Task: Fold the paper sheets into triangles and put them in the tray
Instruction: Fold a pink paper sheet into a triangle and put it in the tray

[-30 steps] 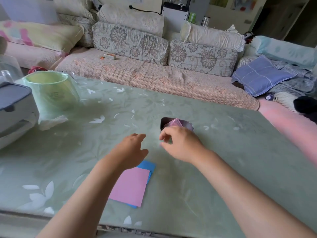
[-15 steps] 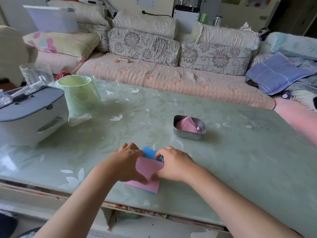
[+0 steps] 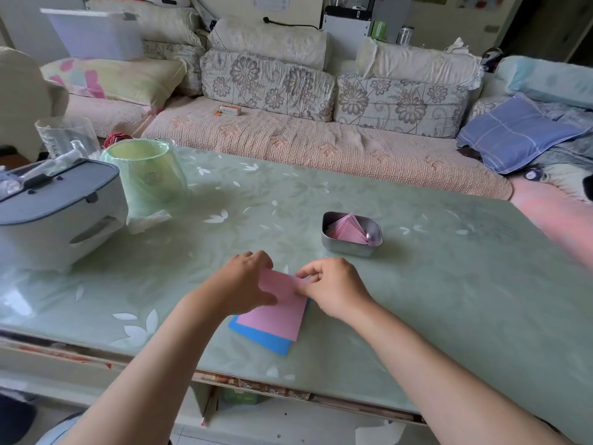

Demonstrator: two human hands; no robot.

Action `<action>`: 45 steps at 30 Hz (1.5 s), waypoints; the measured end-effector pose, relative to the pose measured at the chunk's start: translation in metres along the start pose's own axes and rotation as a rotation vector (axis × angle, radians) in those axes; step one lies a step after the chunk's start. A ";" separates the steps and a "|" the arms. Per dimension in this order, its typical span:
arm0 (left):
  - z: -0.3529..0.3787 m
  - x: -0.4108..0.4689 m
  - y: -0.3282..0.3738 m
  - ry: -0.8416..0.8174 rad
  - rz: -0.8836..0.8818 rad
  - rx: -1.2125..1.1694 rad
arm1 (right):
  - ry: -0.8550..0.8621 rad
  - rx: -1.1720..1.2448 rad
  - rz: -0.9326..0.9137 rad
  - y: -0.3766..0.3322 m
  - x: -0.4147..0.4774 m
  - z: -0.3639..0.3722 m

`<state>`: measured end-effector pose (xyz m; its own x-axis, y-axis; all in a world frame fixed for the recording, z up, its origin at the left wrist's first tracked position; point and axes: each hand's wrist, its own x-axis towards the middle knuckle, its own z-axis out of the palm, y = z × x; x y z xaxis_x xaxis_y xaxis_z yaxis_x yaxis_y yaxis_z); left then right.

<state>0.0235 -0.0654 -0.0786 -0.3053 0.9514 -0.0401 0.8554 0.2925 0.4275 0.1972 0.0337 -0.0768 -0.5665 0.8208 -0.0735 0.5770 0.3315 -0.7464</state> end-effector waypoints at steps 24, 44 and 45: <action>0.045 0.069 0.100 0.193 -0.166 -0.640 | 0.285 -0.505 -0.558 0.082 -0.022 -0.090; 0.063 0.063 0.121 -0.030 0.104 -0.612 | 0.087 0.147 -0.035 0.112 -0.006 -0.096; 0.062 0.062 0.122 -0.065 0.109 -0.655 | 0.096 0.162 -0.036 0.112 -0.006 -0.096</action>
<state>0.1346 0.0349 -0.0847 -0.1878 0.9821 -0.0114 0.4430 0.0950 0.8915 0.3216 0.1111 -0.0959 -0.5216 0.8531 0.0129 0.4505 0.2882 -0.8450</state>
